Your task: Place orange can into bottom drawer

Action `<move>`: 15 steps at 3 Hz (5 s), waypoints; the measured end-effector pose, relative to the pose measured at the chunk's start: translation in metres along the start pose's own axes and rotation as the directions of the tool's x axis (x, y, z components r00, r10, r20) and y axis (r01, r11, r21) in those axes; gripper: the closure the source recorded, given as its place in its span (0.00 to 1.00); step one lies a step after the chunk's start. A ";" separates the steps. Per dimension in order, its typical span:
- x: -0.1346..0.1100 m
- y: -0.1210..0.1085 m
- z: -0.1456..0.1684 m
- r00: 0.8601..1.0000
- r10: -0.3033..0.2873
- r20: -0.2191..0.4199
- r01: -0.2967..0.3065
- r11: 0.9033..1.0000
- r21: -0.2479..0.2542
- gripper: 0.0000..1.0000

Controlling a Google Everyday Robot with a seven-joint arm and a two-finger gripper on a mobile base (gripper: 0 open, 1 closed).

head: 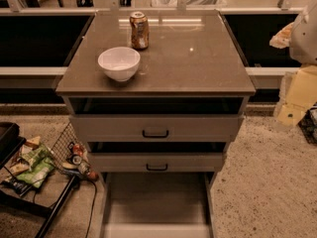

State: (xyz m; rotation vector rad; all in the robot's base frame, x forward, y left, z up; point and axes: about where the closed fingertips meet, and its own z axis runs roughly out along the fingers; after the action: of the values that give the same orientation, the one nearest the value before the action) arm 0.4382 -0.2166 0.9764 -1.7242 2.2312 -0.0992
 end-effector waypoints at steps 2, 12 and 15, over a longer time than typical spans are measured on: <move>-0.013 -0.034 0.010 0.997 0.001 0.080 -0.003 1.000 0.028 0.00; -0.324 -0.280 0.213 0.302 0.251 0.919 -0.255 0.951 -0.176 0.00; -0.367 -0.324 0.253 0.289 0.201 0.936 -0.238 0.962 -0.133 0.00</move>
Offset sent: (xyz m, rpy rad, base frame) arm 0.0987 0.0108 0.0031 0.1841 -0.1136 0.0309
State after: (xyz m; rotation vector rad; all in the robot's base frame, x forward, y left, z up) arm 0.8943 0.0809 0.8931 -0.9175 1.4307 0.7698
